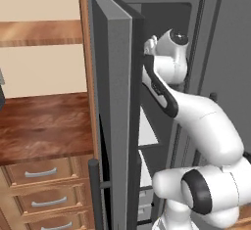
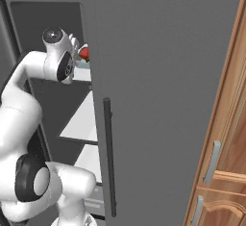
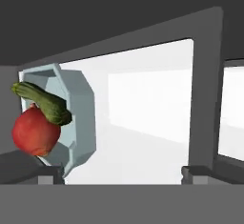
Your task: Take the onion and squash out of the freezer and place them in the tupperware container on the counter. Then put the tupperware containing the vegetables back in the freezer.
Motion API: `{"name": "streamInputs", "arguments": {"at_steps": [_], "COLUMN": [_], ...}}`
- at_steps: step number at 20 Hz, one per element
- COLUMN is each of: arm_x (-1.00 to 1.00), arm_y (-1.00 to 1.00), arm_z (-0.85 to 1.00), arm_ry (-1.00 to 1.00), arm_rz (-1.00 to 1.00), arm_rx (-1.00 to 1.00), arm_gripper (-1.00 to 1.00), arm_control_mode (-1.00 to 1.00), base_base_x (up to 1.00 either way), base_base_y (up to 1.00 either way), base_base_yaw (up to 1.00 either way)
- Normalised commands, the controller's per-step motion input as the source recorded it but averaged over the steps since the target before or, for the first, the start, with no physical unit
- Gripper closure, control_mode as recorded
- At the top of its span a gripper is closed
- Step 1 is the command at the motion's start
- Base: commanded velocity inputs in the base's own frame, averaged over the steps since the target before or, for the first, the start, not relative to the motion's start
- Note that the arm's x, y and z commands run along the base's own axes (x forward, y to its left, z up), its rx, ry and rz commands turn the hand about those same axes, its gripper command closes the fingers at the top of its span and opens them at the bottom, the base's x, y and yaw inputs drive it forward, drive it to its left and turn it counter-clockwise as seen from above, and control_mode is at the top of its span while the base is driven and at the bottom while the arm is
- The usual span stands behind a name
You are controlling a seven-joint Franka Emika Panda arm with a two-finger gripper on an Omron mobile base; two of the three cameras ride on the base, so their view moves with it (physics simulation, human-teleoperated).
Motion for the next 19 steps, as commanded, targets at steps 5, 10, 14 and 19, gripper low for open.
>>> {"name": "streamInputs", "arguments": {"at_steps": [5, 10, 14, 19], "arm_x": [-1.0, -1.0, -1.0, -1.0], "arm_y": [-0.05, -0.31, -0.62, -0.81], "arm_z": [0.32, 0.37, 0.18, 0.0], "arm_ry": [-0.28, -0.11, -0.02, 0.0], "arm_rz": [0.0, 0.0, 0.0, -0.02], "arm_rx": [0.0, 0.03, 0.09, 0.09], "arm_gripper": [-1.0, -1.0, -1.0, -1.0], "arm_control_mode": [-1.0, -1.0, -1.0, -1.0], "base_base_x": [0.0, 0.0, 0.0, 0.0], "base_base_y": [0.0, 0.0, 0.0, 0.0], "base_base_yaw": [0.0, 0.0, 0.0, 0.0]}}
